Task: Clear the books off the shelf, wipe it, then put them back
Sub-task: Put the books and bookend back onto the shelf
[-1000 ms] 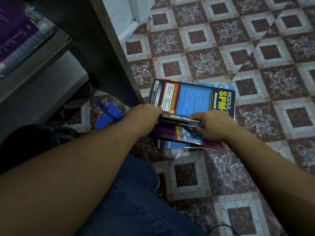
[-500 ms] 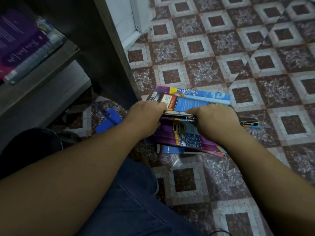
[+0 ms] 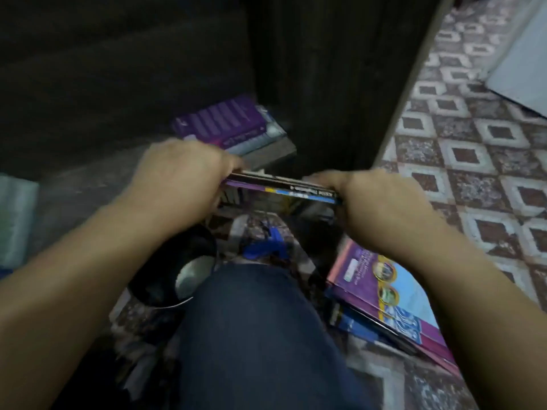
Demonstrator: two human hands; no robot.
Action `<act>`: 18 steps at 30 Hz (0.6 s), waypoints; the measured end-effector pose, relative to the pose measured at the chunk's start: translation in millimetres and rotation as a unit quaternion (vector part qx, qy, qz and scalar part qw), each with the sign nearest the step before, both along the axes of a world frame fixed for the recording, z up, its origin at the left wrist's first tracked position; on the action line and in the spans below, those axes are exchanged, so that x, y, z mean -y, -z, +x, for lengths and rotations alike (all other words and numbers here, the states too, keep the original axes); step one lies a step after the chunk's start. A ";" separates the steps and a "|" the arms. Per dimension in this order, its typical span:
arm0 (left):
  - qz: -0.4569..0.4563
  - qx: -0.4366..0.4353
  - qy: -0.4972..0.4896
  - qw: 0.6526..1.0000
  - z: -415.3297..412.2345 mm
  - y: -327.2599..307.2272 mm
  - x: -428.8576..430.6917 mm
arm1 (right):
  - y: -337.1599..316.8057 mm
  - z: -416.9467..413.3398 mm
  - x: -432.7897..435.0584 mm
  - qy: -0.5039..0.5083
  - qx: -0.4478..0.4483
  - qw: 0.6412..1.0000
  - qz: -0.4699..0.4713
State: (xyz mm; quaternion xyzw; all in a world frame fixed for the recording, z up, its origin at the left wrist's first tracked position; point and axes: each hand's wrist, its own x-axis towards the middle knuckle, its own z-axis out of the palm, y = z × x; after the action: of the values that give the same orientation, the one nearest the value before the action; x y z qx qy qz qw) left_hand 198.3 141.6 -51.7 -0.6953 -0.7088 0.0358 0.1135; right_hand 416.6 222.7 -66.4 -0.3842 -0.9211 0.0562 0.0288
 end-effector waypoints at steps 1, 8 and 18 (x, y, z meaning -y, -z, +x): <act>0.039 0.005 -0.029 0.999 -17.8 -9.4 15.8 | -10.2 -21.8 2.1 -0.027 -0.022 0.999 0.040; 0.292 -0.020 -0.179 0.939 -119.4 -23.6 83.6 | -41.2 -184.5 2.2 -0.167 -0.221 0.933 0.229; 0.227 0.022 -0.254 0.940 -197.6 96.8 117.2 | 68.2 -291.0 11.9 -0.279 -0.103 0.936 0.189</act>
State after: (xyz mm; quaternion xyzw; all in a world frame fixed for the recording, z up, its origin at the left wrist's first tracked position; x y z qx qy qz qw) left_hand 0.7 24.4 -148.5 -0.4486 -0.8533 -0.1142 0.2399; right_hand 125.6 210.8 -134.6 -0.0916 -0.9769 -0.0739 0.1785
